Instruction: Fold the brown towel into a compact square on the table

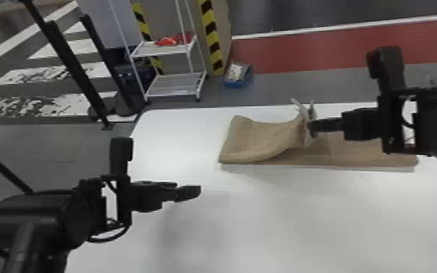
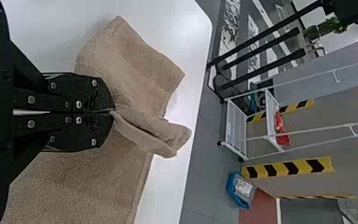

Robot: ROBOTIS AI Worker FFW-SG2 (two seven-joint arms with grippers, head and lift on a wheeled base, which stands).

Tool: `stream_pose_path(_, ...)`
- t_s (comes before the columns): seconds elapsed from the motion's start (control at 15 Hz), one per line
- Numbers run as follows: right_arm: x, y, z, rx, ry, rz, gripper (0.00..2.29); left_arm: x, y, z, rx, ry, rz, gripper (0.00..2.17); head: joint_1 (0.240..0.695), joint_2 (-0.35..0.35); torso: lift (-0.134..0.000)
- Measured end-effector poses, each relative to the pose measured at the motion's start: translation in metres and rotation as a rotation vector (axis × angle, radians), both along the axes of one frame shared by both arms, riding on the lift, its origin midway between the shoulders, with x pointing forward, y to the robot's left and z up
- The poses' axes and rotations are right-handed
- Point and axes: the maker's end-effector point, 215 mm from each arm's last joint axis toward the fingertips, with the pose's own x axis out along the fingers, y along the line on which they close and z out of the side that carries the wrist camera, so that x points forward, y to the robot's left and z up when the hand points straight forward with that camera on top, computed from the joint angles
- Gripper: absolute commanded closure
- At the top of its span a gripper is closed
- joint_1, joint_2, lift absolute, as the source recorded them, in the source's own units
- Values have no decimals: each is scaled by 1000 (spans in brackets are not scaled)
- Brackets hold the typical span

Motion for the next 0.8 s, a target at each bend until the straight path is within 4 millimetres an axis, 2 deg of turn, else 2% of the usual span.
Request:
stream_pose_path(0.33, 12, -50, 33, 112, -10, -82, 1652, 2, 10, 10, 2, -14, 5, 76, 695, 220, -128)
stream_pose_path(0.4, 14, -60, 33, 125, -5, -101, 1649, 3, 11, 11, 2, -16, 7, 76, 695, 215, -128)
stream_pose_path(0.6, 22, -81, 7, 140, 43, -132, 1652, 4, 7, 11, -4, -19, 5, 76, 695, 185, -128)
stream_pose_path(0.67, 28, -89, 10, 166, 43, -136, 1652, 5, 6, 10, -6, -18, 5, 76, 695, 177, -128)
stream_pose_path(0.8, 42, -112, 39, 244, 19, -155, 1652, 6, 5, 8, -7, -15, 7, 76, 695, 148, -128)
